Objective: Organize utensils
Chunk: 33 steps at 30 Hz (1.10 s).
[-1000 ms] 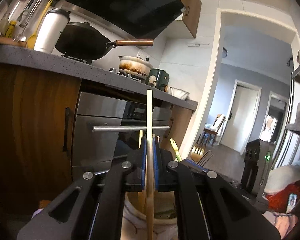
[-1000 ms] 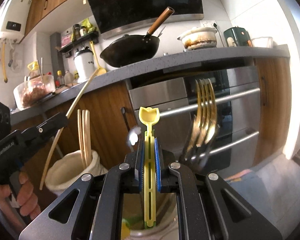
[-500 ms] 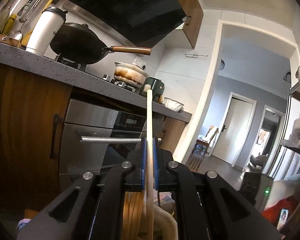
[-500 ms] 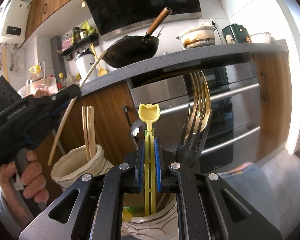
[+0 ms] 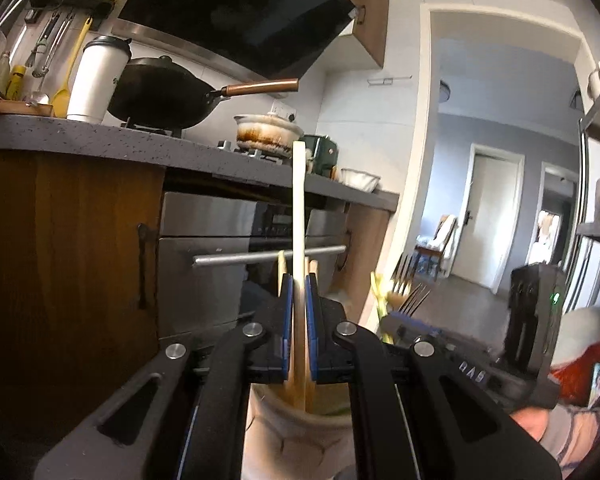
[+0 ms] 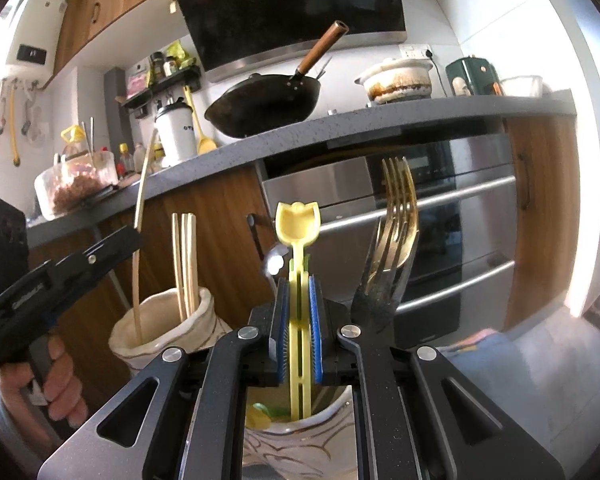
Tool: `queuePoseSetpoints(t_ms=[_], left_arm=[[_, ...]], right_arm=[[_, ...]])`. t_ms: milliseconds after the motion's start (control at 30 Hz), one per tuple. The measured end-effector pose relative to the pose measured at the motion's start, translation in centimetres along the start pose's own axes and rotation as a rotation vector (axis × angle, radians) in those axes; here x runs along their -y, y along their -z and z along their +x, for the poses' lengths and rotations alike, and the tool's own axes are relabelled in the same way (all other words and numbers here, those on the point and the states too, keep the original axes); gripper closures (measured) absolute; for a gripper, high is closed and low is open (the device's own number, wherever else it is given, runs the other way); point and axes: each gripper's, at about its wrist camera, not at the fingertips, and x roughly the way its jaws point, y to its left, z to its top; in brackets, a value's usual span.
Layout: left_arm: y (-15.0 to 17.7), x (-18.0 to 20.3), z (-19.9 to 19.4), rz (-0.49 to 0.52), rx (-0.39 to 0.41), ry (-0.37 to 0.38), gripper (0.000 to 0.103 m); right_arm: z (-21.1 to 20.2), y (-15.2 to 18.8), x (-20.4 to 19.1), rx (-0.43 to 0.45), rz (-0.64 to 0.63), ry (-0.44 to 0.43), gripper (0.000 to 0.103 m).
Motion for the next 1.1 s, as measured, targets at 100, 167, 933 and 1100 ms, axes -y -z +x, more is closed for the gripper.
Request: queuePoseSetpoints(t_ms=[100, 167, 933, 1100], left_arm=[[0.1, -0.1, -0.7, 0.006, -0.019, -0.006, 0.092], [0.3, 0.0, -1.4, 0.004, -0.033, -0.02, 0.087], [8.4, 3.4, -8.8, 0.162, -0.162, -0.164, 0.014], [8.6, 3.4, -8.6, 0.167, -0.157, -0.173, 0.006]], right_arm=[[-0.8, -0.4, 0.0, 0.007, 0.002, 0.001, 0.079], [-1.6, -0.7, -0.1, 0.013, -0.002, 0.01, 0.078], [-9.7, 6.3, -2.8, -0.108, -0.171, 0.144, 0.023], [-9.9, 6.8, -2.9, -0.076, -0.193, 0.182, 0.015]])
